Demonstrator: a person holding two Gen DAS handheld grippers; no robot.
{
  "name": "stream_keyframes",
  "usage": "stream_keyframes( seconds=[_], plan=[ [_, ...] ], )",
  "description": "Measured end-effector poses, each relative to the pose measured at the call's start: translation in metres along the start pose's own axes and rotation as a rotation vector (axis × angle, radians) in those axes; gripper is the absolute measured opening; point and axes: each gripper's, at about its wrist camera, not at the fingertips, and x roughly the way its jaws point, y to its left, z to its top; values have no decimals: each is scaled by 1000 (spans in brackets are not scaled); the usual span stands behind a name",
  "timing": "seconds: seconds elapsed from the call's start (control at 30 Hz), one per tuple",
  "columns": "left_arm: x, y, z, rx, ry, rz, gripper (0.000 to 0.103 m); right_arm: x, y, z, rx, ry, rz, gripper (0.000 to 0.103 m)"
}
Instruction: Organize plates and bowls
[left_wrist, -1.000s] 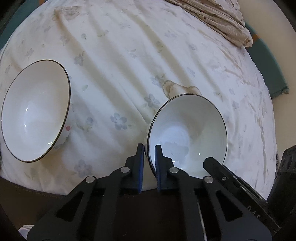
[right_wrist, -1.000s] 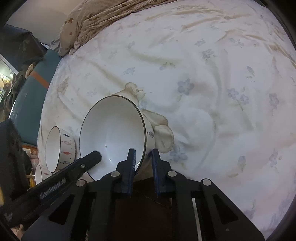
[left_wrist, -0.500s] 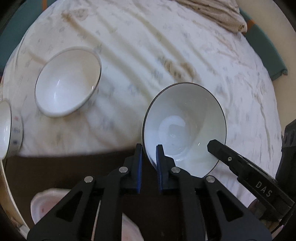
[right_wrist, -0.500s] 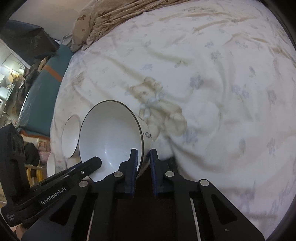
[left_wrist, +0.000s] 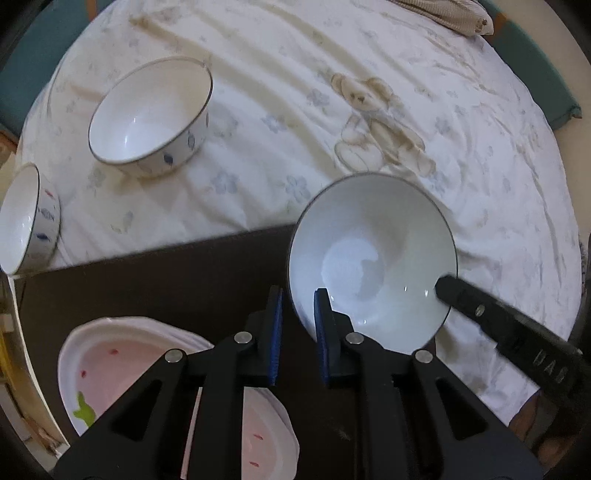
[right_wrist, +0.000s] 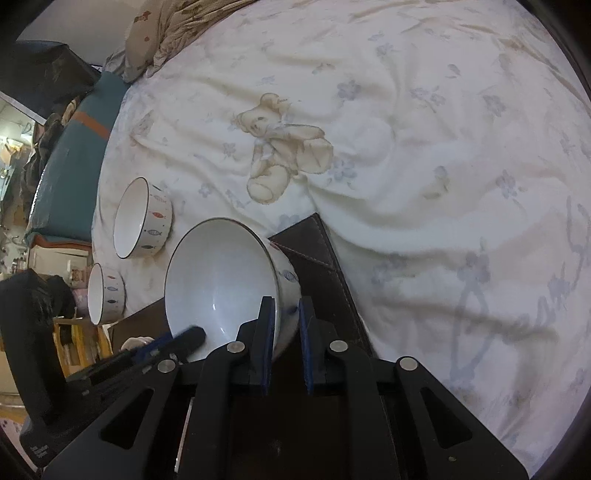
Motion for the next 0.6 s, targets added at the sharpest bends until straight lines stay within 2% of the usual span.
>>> stream_keyframes(
  seconds=[0.27, 0.37, 0.5, 0.6],
  plan=[
    [15, -3, 15, 11, 2, 23, 14, 13, 5, 1, -33, 39, -22, 18],
    [22, -1, 17, 20, 13, 56, 14, 18, 5, 0, -40, 50, -21, 19],
    [26, -1, 18, 36, 22, 35, 9, 17, 10, 1, -61, 59, -43, 19],
    [24, -5, 16, 64, 16, 51, 8, 20, 12, 1, -80, 63, -60, 19]
  ],
)
